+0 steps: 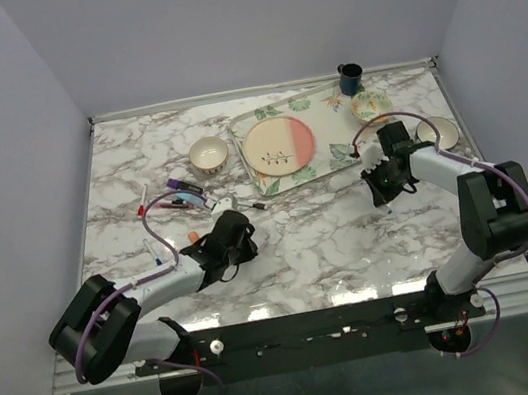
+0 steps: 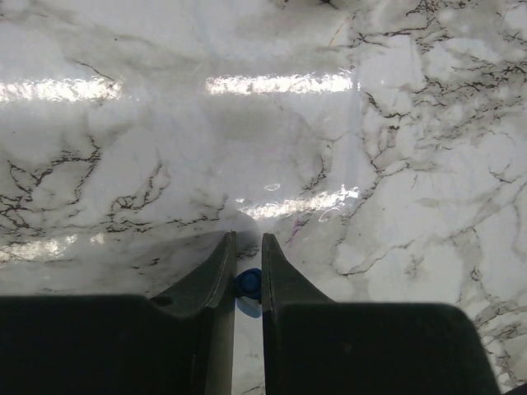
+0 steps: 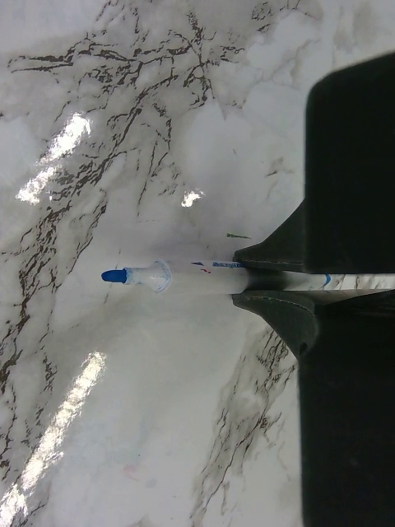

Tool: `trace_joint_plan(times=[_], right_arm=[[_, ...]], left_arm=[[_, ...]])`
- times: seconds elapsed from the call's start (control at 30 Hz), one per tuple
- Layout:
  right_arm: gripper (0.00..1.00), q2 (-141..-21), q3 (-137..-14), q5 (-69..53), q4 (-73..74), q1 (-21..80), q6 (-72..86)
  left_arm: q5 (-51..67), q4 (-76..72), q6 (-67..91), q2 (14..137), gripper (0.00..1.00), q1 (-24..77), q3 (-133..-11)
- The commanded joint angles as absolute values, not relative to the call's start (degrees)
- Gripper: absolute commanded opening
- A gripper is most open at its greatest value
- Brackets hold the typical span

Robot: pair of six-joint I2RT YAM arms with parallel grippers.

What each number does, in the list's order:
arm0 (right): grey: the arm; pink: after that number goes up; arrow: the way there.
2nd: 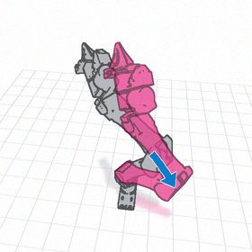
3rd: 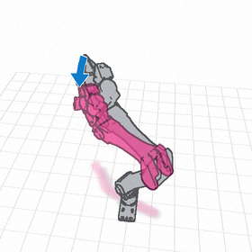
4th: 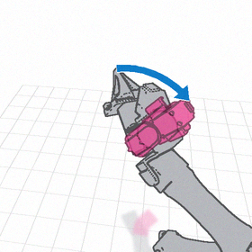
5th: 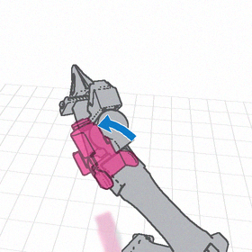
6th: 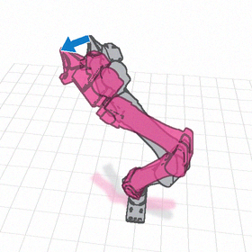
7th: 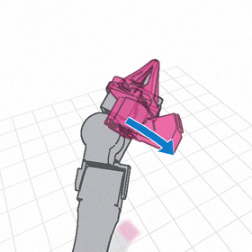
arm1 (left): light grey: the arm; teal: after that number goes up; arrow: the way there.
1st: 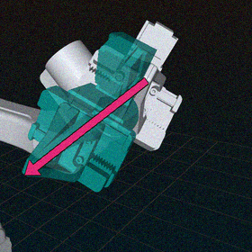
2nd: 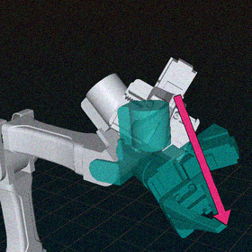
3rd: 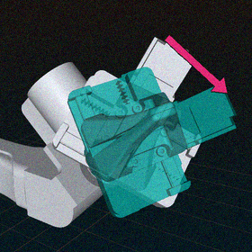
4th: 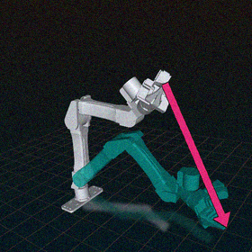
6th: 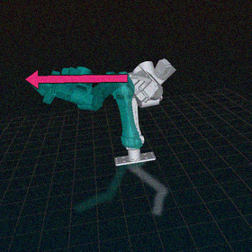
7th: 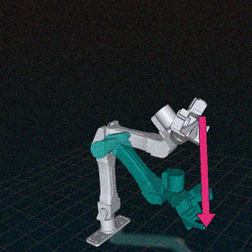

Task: Open the pen caps

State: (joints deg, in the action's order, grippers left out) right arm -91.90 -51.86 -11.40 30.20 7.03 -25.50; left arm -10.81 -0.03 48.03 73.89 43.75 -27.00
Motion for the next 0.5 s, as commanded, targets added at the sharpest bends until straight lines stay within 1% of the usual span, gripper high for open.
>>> trace_joint_plan(times=[0.0, 0.17, 0.47], right_arm=[[0.07, -92.9, -53.4, -13.3, 32.3, 5.4, -25.1], [0.08, -93.9, -53.7, -14.1, 32.8, 4.7, -25.1], [0.12, -95.6, -54.1, -14.9, 33.7, 4.1, -25.2]], left_arm=[[-14.3, 1.1, 46.6, 77.0, 0.03, 44.6, -29.0], [-15.3, 1.5, 45.9, 79.4, 0.05, 44.8, -29.8], [-16.3, 1.5, 45.3, 83.4, 0.17, 45.0, -31.1]])
